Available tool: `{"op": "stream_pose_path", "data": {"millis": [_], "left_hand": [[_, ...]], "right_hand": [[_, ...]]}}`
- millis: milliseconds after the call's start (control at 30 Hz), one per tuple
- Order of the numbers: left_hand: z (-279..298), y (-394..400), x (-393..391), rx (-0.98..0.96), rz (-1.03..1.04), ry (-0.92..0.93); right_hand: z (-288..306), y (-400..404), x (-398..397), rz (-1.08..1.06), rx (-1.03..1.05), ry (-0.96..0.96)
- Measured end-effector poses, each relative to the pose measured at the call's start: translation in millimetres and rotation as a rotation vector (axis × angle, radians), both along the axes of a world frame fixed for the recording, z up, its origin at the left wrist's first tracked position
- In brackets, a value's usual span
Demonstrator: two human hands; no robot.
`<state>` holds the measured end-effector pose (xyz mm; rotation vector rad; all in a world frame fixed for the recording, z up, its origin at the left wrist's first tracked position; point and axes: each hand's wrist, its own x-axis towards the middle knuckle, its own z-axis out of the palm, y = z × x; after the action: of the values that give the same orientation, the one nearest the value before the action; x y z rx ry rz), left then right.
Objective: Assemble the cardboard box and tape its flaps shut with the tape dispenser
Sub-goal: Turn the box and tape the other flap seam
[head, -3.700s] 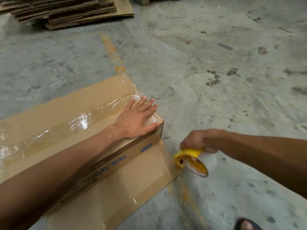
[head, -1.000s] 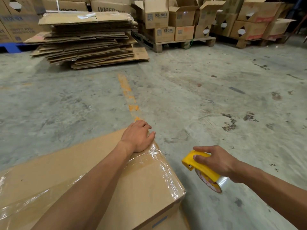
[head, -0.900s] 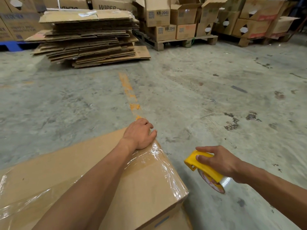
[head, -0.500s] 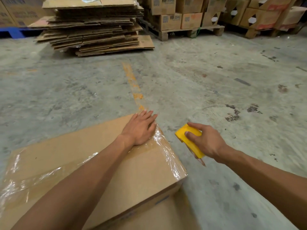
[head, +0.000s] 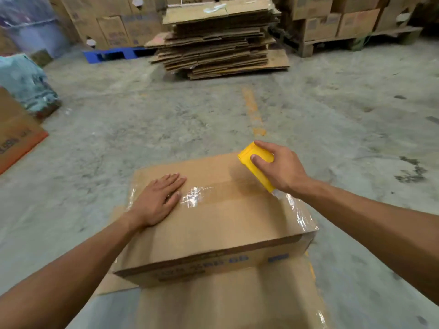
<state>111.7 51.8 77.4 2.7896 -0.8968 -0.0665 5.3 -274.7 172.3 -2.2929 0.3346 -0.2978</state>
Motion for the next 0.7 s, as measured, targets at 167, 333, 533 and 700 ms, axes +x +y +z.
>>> {"op": "stream_pose_path", "data": {"millis": [167,333,533,700], "left_hand": [[-0.7,52.9,-16.2,-0.150,0.200,0.047],[2.5,13.5,-37.1,-0.190,0.198,0.041],[-5.7,-74.0,-66.3,-0.101,0.140,-0.039],[-5.4,-144.7,-84.6,-0.050,0.095,-0.069]], "right_hand": [[1.3,22.2,-0.2,0.119,-0.011,-0.017],[0.3,13.5,-7.1,0.137,-0.027,-0.004],[0.0,-4.1,-12.0,0.090,-0.010,-0.007],[5.0,-13.1,-20.3,0.099,0.121,0.013]]}}
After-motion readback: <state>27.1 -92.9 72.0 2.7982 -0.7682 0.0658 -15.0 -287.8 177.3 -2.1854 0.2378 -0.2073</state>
